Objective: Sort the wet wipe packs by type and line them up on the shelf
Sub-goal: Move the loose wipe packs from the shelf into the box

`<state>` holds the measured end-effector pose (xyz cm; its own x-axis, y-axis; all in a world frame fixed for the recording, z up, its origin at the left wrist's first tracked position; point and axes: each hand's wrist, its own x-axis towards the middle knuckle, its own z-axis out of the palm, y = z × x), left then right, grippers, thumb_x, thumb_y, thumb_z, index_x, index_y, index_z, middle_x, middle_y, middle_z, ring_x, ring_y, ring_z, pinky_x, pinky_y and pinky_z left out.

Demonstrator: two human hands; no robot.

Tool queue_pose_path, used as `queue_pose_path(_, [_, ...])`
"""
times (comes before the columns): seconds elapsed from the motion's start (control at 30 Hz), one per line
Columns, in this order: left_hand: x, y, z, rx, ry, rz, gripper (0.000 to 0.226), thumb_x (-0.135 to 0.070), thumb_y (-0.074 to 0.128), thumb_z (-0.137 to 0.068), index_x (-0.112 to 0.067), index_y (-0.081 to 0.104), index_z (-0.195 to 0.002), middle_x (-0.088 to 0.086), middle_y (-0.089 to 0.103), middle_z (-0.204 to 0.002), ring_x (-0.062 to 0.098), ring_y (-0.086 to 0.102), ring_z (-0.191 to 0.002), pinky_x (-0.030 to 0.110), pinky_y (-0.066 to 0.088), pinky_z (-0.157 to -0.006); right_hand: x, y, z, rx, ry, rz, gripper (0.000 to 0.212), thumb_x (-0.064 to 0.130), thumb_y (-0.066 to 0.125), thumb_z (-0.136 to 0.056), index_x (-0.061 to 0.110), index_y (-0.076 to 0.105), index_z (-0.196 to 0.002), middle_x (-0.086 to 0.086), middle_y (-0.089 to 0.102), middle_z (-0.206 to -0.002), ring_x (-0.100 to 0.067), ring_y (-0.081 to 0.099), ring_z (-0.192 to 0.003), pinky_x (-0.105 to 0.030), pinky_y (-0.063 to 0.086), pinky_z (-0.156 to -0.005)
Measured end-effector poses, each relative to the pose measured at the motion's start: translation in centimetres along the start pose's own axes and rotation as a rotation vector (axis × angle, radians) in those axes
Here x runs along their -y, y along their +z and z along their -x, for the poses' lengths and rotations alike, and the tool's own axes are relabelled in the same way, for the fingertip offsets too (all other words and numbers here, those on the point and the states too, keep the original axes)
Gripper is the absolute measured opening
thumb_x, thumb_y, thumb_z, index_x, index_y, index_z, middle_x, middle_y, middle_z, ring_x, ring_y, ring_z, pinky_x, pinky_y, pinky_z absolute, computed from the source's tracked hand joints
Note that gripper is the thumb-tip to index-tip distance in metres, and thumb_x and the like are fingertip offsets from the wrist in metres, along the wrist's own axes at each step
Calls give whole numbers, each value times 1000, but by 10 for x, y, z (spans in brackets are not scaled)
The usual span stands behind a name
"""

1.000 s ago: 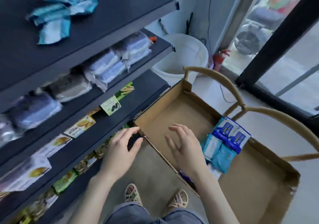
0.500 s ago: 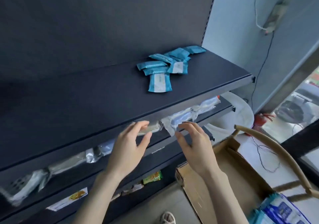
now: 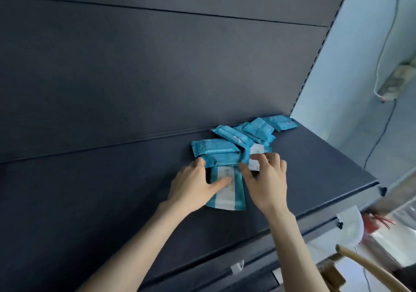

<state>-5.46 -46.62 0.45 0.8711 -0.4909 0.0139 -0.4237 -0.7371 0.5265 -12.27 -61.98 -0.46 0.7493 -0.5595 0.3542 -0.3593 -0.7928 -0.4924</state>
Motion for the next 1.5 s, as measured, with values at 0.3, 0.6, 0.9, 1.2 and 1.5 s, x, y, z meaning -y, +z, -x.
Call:
queue_pose_path(0.3, [0,-4,-49,224,-174,229,83,-40,85,-61,-15,42,-127,-5,50,-110,13,53,-100,27,48,-82,-25,23,-48,206,71,2,49,58,54,-85,18,59,-114,-11,43,-138,-35,33,-128,-38,29,-102])
queue_pose_path(0.6, [35,-32,-47,362,-134,333,58,-15,88,-57,-19,58,-106,-5,61,-98,8,61,-87,26,51,-75,-16,18,-42,263,199,-285,45,34,79,-74,21,55,-110,-8,35,-139,-29,32,-127,-28,33,-93])
queue_pose_path(0.9, [59,-69,-29,541,41,391,51,0,82,-65,-21,59,-104,-3,71,-101,12,67,-91,30,55,-79,-22,5,-28,251,186,-546,99,10,85,-64,28,29,-144,2,40,-121,-11,45,-106,0,42,-67])
queue_pose_path(1.2, [32,-47,-102,237,218,413,43,1,78,-72,-18,60,-106,-4,61,-102,3,58,-90,6,42,-72,-5,22,-107,269,57,-535,89,6,79,-73,19,29,-146,1,50,-128,-11,52,-105,-14,39,-85])
queue_pose_path(1.5, [43,-35,-144,444,58,183,86,-42,75,-76,-29,27,-146,-3,39,-143,12,39,-128,25,36,-100,-13,46,-143,577,103,-147,74,40,67,-81,18,33,-143,-7,48,-132,-30,38,-129,-40,35,-105])
